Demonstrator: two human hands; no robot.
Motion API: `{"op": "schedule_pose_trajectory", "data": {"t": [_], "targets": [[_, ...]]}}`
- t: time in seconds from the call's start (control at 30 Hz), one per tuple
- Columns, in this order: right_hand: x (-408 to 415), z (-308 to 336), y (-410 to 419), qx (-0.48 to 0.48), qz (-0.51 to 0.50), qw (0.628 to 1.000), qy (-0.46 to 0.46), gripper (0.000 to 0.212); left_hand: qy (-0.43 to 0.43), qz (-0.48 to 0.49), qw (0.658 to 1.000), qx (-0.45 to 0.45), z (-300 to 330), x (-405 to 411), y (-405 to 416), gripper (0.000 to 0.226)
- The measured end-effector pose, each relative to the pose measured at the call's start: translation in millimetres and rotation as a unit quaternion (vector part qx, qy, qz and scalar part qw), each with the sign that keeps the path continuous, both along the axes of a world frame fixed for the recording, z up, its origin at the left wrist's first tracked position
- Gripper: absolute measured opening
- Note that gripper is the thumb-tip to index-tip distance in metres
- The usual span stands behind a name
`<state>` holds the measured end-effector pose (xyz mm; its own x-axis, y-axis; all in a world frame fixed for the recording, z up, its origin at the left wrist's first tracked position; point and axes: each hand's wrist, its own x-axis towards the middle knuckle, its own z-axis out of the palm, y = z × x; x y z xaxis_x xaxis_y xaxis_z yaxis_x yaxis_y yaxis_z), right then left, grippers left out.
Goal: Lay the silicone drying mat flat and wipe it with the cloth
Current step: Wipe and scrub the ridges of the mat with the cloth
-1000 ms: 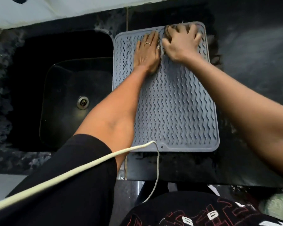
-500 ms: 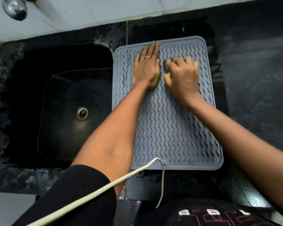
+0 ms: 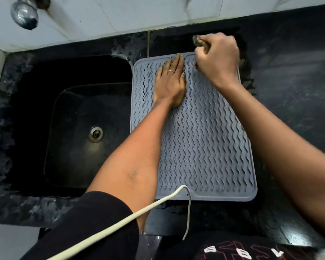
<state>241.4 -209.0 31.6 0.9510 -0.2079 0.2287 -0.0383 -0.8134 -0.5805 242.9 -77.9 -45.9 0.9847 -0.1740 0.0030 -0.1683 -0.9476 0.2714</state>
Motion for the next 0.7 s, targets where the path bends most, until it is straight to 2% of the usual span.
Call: {"op": "schedule_pose_trajectory", "data": {"t": [0.07,0.1,0.17,0.27,0.33,0.47,0.6,0.67,0.7], "targets": [[19.2,-19.2,8.1,-0.095,0.06,0.988,0.104,0.043,-0.005,0.005,1.0,0.003,-0.5,0.2,-0.1,0.055],[19.8,-29.8,10.3,-0.132,0.075,0.98,0.126,0.046,-0.004,0.007,1.0,0.003,-0.6,0.5,0.4,0.055],[11.7,-45.7,12.1,-0.165,0.063,0.98,0.095,0.046,-0.005,0.006,1.0,0.007,-2.2,0.9,0.7,0.055],[-20.3,-52.8,13.7,-0.161,0.054,0.985,0.025,0.036,-0.006,0.002,1.0,0.007,-3.1,1.1,0.5,0.055],[-50.2,-52.6,14.1,-0.149,0.061,0.987,-0.016,0.029,-0.007,0.001,1.0,0.008,-2.2,2.1,0.8,0.056],[-124.3,-45.3,14.0,-0.119,0.058,0.991,-0.022,0.016,-0.004,0.001,1.0,0.008,-1.4,0.1,0.4,0.056],[-137.0,-22.6,14.4,-0.091,0.067,0.987,0.111,0.015,-0.01,0.001,1.0,0.007,-1.4,0.0,-0.2,0.057],[-116.7,-6.9,9.6,0.012,0.043,0.991,0.124,0.02,-0.008,0.003,1.0,0.009,-2.2,0.3,-0.3,0.057],[-101.3,0.8,7.9,0.063,0.02,0.994,0.088,0.021,-0.007,0.004,1.0,0.012,-3.0,-0.2,-0.7,0.057]]}}
